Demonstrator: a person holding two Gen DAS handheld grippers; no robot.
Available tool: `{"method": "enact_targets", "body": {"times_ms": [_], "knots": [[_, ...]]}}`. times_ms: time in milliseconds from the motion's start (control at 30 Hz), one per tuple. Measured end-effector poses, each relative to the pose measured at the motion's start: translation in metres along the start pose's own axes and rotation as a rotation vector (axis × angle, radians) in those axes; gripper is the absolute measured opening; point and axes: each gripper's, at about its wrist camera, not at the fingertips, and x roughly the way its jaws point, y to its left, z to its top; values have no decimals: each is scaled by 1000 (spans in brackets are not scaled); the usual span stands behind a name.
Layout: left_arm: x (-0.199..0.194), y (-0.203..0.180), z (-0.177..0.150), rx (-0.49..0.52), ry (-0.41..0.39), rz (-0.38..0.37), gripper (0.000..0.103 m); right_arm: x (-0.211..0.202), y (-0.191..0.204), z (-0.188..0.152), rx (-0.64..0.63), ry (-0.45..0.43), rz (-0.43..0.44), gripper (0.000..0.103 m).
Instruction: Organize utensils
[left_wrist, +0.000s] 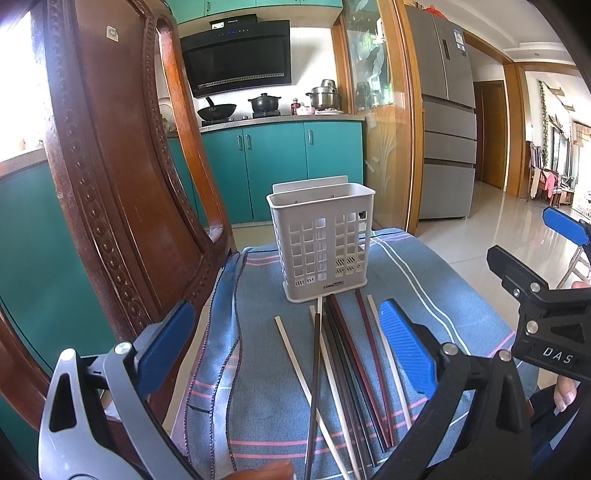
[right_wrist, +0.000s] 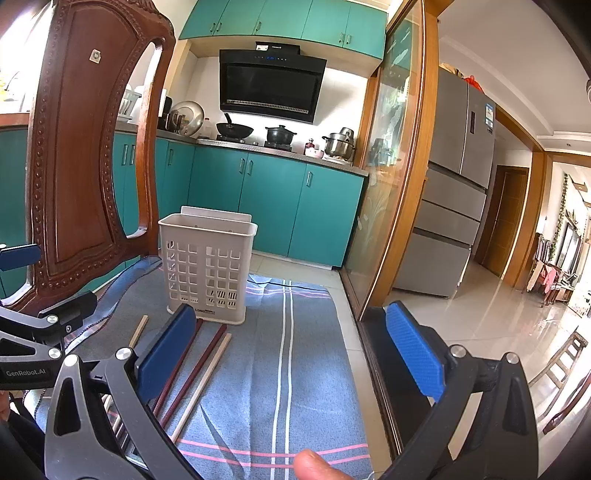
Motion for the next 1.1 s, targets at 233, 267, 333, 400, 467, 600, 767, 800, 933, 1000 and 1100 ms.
{"method": "enact_targets", "body": {"times_ms": [233, 267, 333, 400, 467, 600, 767, 800, 933, 1000, 1100], "knots": [[4, 0, -1, 7, 22, 13, 100, 2, 0, -1, -4, 8, -5, 101], [4, 0, -1, 7, 24, 13, 100, 1, 0, -1, -5, 8, -6, 101], [5, 0, -2, 9, 28, 17, 100, 2, 0, -1, -6, 10, -8, 101], [6, -1, -2, 10, 35, 21, 100, 2, 0, -1, -4, 13, -12, 101], [8, -1, -2, 10, 42, 23, 100, 3, -1, -1, -2, 17, -16, 101], [8, 0, -2, 10, 47, 24, 100, 4, -2, -1, 4, 23, -21, 101], [9, -1, -3, 14, 56, 27, 100, 6, -2, -1, 6, 28, -26, 101], [9, -1, -3, 14, 57, 27, 100, 6, -2, -2, 5, 28, -27, 101], [11, -1, -3, 13, 60, 28, 100, 6, -1, -2, 4, 29, -28, 101], [12, -1, -4, 14, 62, 29, 100, 6, -1, -2, 5, 29, -27, 101], [14, -1, -5, 20, 77, 34, 100, 6, -2, -2, 4, 30, -30, 101]]}}
